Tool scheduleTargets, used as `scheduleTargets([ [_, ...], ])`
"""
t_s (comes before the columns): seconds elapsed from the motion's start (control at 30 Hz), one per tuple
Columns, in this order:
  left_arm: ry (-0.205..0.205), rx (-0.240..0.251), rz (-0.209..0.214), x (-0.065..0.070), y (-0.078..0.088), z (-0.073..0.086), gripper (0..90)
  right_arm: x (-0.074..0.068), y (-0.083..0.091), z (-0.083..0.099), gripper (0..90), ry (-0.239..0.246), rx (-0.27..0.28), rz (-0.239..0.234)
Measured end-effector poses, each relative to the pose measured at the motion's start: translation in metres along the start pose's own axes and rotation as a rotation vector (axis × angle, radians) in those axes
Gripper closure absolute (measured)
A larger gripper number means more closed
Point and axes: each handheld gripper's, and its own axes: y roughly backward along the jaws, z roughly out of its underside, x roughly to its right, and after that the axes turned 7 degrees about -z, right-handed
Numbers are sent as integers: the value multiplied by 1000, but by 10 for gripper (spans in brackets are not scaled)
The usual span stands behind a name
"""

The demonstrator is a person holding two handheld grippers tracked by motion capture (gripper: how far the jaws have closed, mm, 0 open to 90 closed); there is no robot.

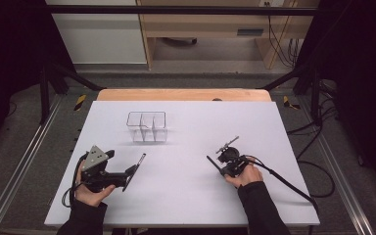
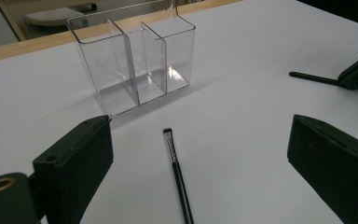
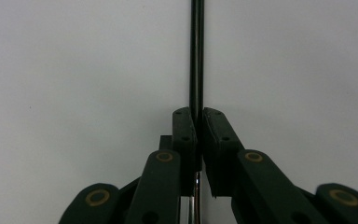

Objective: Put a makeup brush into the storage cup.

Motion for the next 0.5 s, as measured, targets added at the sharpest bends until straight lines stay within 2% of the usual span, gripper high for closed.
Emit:
scheduleTargets([
  [0.23,-1,-1,2,0,0,0,59,0,4,0,841,12,29,-5],
  [0.37,-10,-7,5,3,-2,0,59,1,15,1,841,6,70,-26],
  [0.5,-22,-12,10,6,-3,-1,59,0,27,1,841,24,113,-49],
])
